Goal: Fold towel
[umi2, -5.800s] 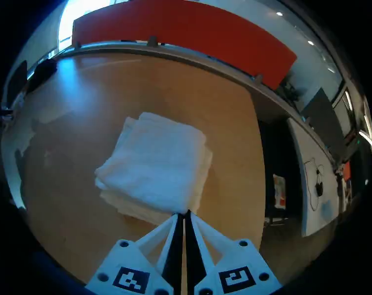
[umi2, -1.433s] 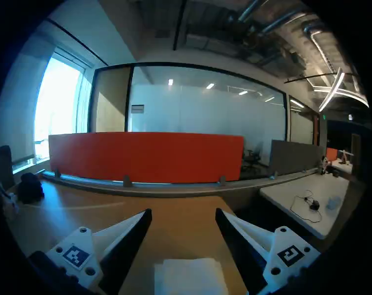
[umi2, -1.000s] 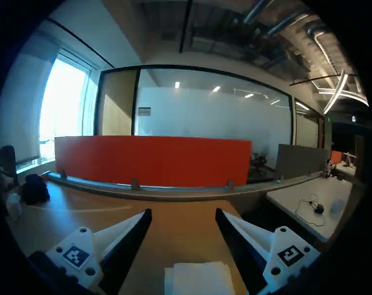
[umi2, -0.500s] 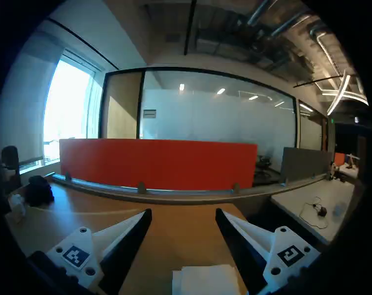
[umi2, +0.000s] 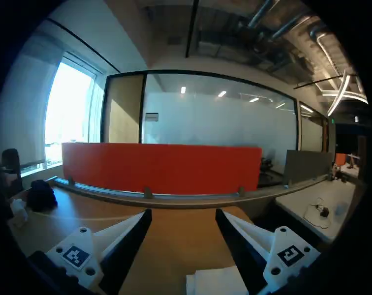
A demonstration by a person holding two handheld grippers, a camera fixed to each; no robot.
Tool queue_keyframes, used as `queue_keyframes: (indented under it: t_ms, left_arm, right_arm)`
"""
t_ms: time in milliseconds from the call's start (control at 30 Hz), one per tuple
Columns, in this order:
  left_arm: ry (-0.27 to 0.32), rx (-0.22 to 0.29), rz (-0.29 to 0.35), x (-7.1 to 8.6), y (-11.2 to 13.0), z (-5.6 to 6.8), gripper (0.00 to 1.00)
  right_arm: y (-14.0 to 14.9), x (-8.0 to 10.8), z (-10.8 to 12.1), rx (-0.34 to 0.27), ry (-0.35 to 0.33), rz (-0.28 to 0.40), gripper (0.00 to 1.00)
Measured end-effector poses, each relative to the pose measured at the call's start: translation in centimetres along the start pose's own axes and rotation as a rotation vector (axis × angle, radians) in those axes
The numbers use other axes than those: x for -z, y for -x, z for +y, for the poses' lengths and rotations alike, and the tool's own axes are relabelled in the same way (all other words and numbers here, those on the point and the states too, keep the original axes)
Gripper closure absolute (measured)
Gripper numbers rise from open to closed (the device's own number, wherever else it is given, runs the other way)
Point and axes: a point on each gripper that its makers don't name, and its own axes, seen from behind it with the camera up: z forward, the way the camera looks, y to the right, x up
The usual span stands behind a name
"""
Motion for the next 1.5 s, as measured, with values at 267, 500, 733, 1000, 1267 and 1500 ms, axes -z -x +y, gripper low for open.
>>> queue_keyframes:
  t_ms: [267, 500, 733, 1000, 1267, 1500]
  left_arm:
    - [-0.001, -0.001, 0.014, -0.4, -0.6, -0.7, 0.07]
    - [-0.001, 0.005, 0.021, -0.6, -1.0, -1.3, 0.07]
    - [-0.001, 0.011, 0.025, -0.7, -1.1, -1.8, 0.07]
    - [-0.004, 0.016, 0.023, -1.0, -0.8, -2.4, 0.07]
    - [0.009, 0.010, -0.007, -1.6, 1.1, -2.2, 0.07]
    - [0.005, 0.007, 0.004, -1.7, 2.9, -2.6, 0.07]
  right_arm:
    - [-0.4, -0.4, -4.0, -0.005, -0.020, 0.008, 0.00]
    - [-0.7, -0.7, -7.4, -0.008, -0.037, 0.016, 0.00]
    - [-1.1, -0.9, -9.8, -0.004, -0.058, 0.024, 0.00]
    - [-1.0, -1.1, -10.4, 0.001, -0.058, 0.018, 0.00]
    - [-0.8, -1.0, -11.3, -0.006, -0.055, 0.009, 0.00]
    - [-0.4, -0.9, -11.7, 0.010, -0.046, 0.022, 0.00]
